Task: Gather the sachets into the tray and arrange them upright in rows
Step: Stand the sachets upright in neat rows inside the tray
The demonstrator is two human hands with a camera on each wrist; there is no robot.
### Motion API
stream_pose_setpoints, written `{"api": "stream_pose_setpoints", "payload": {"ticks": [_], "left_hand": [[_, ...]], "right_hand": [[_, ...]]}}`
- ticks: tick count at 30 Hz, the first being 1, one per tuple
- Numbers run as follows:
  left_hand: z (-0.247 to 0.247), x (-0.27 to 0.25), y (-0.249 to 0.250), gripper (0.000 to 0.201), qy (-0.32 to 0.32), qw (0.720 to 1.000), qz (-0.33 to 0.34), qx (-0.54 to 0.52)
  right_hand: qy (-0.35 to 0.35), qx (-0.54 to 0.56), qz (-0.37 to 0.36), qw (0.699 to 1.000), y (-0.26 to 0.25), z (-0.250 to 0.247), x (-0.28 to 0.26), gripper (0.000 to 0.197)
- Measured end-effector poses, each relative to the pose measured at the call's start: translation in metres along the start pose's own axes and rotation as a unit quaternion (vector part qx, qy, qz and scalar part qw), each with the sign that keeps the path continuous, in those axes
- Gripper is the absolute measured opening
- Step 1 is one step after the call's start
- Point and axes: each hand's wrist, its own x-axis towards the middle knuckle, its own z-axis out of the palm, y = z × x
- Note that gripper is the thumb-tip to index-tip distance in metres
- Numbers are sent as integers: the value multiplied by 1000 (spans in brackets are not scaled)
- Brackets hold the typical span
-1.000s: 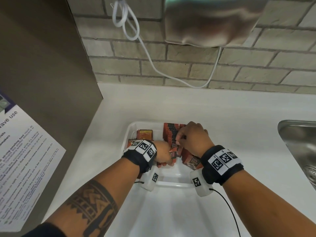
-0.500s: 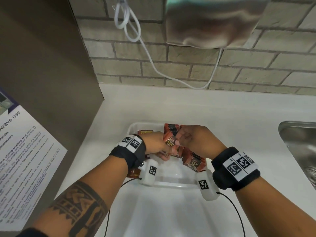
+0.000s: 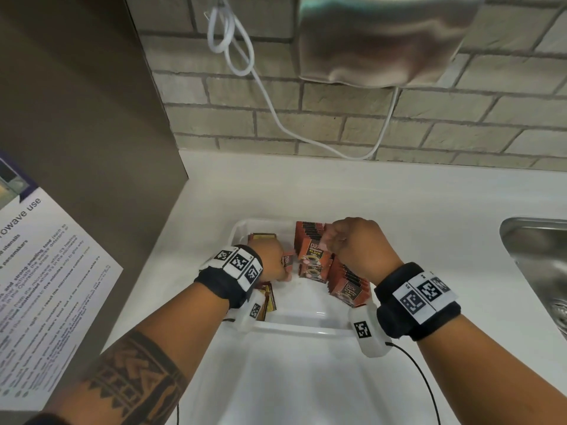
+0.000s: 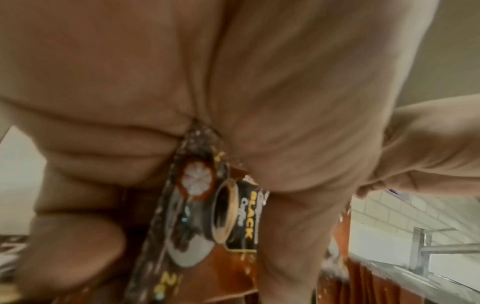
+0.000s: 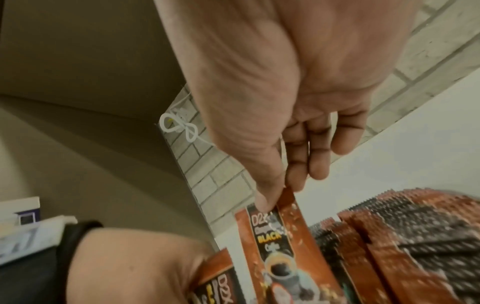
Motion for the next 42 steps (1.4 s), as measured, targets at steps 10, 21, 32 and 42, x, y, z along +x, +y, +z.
{"api": "stream_pose_setpoints", "payload": {"ticks": [10,21,32,42], "left_hand": [[15,12,29,39,-132,986,22,-99],[17,18,42,38,-153,984,-6,-89],[7,17,36,33,-157,979,5,-127],[-2,11,33,24,-167,971,7,-169]], "right_hand": [[-35,-133,45,989,1,25,-1,11],[-60,-131,56,988,3,26,3,12],[-19,-67,39,997,10,16,5,16],[-28,-24,-5,999,8,7,-7,6]]}}
